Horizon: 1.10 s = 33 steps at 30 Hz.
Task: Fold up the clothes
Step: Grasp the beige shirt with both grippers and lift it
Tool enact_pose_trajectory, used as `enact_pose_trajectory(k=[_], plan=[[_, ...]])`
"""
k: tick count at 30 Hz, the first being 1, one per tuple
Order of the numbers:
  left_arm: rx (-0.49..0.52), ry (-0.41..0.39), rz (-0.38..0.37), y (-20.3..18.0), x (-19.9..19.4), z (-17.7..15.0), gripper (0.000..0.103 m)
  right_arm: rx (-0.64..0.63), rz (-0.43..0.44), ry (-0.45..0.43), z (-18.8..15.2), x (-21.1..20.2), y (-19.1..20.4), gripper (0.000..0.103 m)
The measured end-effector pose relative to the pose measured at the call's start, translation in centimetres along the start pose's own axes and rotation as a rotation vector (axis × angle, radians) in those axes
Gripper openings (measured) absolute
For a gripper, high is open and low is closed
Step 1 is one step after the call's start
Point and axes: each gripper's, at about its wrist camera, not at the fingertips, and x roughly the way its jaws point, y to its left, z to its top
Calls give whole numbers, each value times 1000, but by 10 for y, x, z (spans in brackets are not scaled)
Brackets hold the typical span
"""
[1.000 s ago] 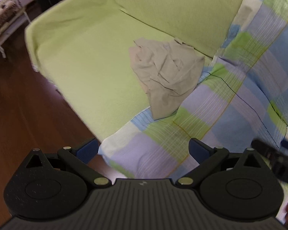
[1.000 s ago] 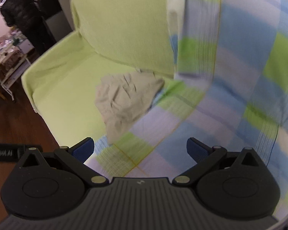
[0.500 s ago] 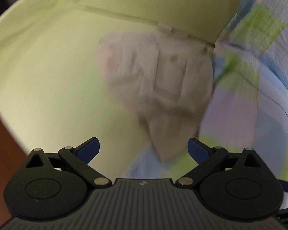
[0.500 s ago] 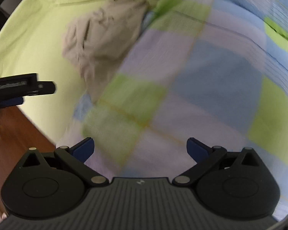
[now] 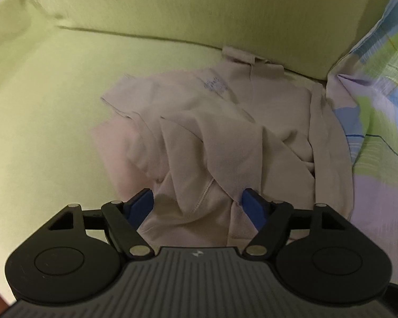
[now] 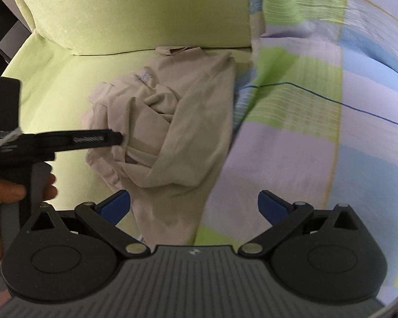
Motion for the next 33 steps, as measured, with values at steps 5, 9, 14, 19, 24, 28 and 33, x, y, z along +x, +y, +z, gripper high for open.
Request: enact_pose_trajectory(k=[5, 9, 14, 19, 24, 28, 33], plan=[[0, -27, -70, 7, -8, -13, 0, 8, 16, -33, 10, 13, 5, 100], [-37, -19, -112, 10, -15, -19, 0, 27, 36, -41, 24, 29, 5, 37], [-40, -22, -115, 11, -11, -16, 9, 156, 73, -2, 35, 51, -1, 68], [-84, -29, -85, 23, 2, -11, 56, 198, 9, 15, 35, 84, 0, 60], [-15, -58, -115, 14, 5, -11, 10, 237, 71, 9, 26, 95, -7, 17], [-34, -156, -151, 8, -41, -19, 4, 240, 118, -32, 24, 78, -11, 9], [-15, -279, -161, -12, -117, -20, 4, 287, 236, -124, 26, 18, -29, 8]])
